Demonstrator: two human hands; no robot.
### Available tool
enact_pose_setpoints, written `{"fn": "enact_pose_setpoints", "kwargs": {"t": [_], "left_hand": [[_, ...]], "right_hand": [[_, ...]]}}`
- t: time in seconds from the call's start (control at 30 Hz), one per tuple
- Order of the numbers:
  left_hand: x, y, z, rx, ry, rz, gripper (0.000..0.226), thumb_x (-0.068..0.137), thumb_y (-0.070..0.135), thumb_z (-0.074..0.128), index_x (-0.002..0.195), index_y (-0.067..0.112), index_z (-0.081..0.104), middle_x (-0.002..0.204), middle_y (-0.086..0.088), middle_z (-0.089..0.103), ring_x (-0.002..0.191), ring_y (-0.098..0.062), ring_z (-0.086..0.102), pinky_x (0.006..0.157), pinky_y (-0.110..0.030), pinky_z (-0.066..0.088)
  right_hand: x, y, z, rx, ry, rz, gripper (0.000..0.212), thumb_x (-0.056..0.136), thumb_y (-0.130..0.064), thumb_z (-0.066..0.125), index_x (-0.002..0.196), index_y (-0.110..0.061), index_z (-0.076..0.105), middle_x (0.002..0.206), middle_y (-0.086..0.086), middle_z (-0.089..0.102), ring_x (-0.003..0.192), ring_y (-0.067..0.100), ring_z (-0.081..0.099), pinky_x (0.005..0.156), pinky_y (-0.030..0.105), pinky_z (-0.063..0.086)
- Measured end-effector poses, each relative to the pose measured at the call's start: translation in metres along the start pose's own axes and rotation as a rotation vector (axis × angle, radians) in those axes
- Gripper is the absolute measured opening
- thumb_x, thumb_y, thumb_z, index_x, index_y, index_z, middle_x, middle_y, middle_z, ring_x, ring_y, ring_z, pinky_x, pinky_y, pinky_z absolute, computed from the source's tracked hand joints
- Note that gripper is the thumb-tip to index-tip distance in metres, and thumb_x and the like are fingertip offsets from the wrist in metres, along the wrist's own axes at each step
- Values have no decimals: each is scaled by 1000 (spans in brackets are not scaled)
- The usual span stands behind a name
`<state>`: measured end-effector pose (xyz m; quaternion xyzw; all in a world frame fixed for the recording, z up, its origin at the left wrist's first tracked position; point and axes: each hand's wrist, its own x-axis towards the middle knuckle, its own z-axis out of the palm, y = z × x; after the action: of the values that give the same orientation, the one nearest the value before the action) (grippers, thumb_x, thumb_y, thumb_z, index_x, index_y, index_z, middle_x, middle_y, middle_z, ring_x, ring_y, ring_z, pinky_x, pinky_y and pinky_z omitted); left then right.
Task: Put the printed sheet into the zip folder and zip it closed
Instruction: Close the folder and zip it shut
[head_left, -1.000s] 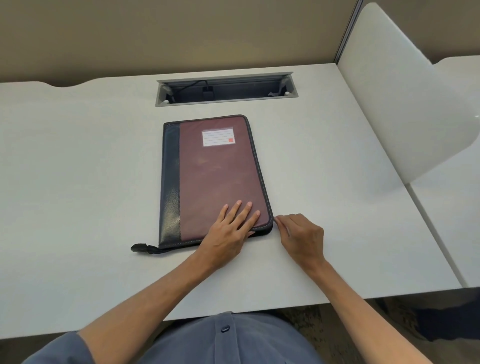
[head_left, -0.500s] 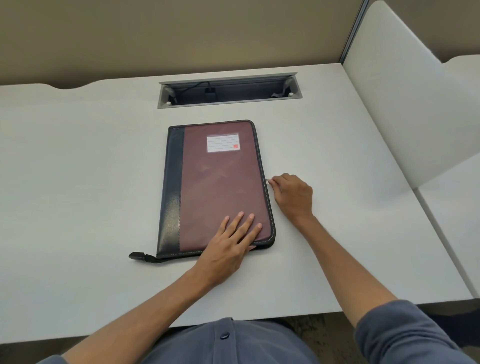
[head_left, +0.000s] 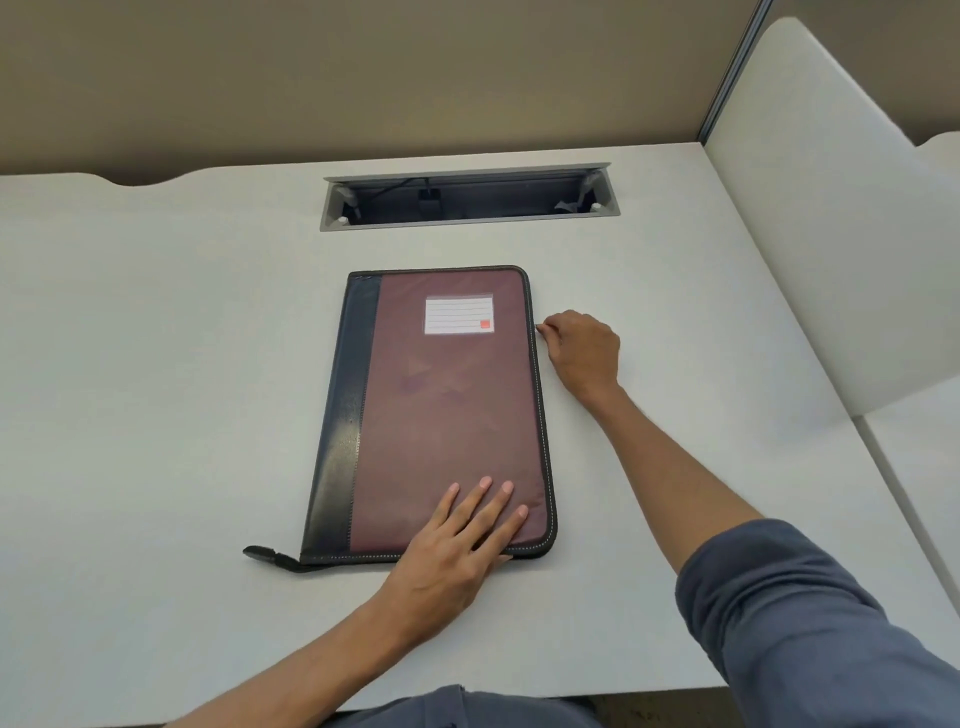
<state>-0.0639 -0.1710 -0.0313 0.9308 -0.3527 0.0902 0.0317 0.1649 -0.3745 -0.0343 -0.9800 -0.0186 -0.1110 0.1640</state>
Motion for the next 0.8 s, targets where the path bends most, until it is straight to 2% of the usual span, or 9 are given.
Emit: {"fn": "enact_pose_setpoints", "kwargs": {"t": [0.07,0.3,0.37,0.43,0.53,0.6,0.7,0.8], "left_hand": [[-4,1,1,-13,15,4,43,102,27,31,138,15,52,144,-9,49,133,-30,46,102,-51,44],[-9,2,5,-6,-3,14,56,86,15,56,142,17,47,149,-8,44,137,-29,40,109,-50,38],[-9,2,4,-11,-3,16,57,86,16,58,141,17,48,149,-8,44,137,-28,41,108,-49,36],[-7,1,3,-17,19,21,52,88,17,57,139,18,51,147,-8,47,136,-28,43,107,-48,41],[-4,-1,1,-32,78,23,39,93,22,50,132,20,60,140,-6,54,130,-25,50,98,-45,50],[-2,-1,1,-50,112,20,37,92,36,55,125,20,66,136,-5,58,126,-24,54,93,-43,53],[8,-6,-3,-102,155,27,41,89,49,60,111,16,73,128,-5,65,119,-23,61,96,-44,51],[28,-23,-6,-111,211,69,35,91,44,61,95,12,75,108,-1,73,107,-20,66,100,-45,47]], "right_hand": [[16,2,2,-1,-12,13,31,98,-34,50,88,-15,72,85,3,69,77,27,61,59,32,42],[59,4,11,45,-2,28,27,97,-33,52,92,-17,73,90,0,71,82,24,62,63,32,45],[66,4,15,57,4,25,26,97,-31,51,93,-18,73,91,0,72,84,24,62,64,32,45],[72,3,19,80,12,19,24,96,-28,51,95,-18,73,93,0,72,86,25,62,64,32,43],[77,4,21,120,-5,20,23,94,-26,51,96,-20,73,94,-1,72,88,24,62,64,30,40],[80,6,21,173,-36,35,21,93,-27,52,97,-21,72,95,-2,72,90,23,61,67,30,41],[83,9,21,300,-87,72,18,91,-28,56,96,-24,73,95,-5,72,90,17,63,69,28,41],[84,12,20,415,-122,103,16,90,-31,60,96,-27,74,98,-8,73,90,11,64,73,27,45]]}}
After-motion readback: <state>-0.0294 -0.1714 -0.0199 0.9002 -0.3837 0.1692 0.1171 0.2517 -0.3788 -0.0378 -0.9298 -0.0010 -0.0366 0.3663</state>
